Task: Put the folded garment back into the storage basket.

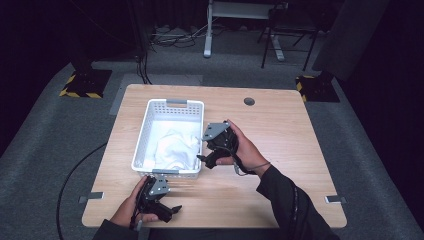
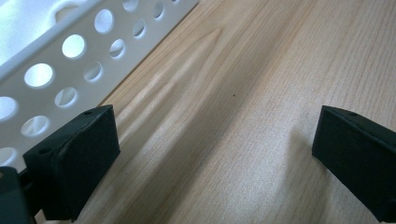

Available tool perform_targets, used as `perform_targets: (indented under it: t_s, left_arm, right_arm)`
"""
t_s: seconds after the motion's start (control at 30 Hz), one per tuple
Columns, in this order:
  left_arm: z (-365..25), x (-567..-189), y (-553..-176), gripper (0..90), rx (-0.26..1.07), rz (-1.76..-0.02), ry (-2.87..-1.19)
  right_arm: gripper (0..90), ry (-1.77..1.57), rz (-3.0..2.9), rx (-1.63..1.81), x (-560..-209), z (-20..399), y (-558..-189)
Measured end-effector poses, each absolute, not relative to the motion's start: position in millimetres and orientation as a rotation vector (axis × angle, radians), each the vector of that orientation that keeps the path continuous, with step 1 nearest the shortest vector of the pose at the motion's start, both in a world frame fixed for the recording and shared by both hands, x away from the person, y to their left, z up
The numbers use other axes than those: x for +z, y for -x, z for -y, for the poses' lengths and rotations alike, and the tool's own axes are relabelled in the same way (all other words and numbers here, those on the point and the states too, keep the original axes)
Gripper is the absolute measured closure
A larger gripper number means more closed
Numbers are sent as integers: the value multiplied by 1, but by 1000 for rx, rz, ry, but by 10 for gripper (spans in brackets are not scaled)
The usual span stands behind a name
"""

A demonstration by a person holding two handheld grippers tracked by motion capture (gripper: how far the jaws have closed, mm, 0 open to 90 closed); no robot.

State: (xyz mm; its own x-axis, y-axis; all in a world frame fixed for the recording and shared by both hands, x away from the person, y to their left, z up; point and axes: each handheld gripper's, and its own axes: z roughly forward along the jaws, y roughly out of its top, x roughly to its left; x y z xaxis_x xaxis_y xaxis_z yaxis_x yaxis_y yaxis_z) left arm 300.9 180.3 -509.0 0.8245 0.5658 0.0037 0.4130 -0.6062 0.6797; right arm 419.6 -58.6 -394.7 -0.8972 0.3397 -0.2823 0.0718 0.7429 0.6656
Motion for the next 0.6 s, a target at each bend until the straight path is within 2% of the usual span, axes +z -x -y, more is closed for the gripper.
perform_targets:
  t_s: [0.6]
  left_arm:
    - [-180,-509,-301,6,285,-713,-2306]
  right_arm:
    - [25,-320,-2532,935,-407,94,-399]
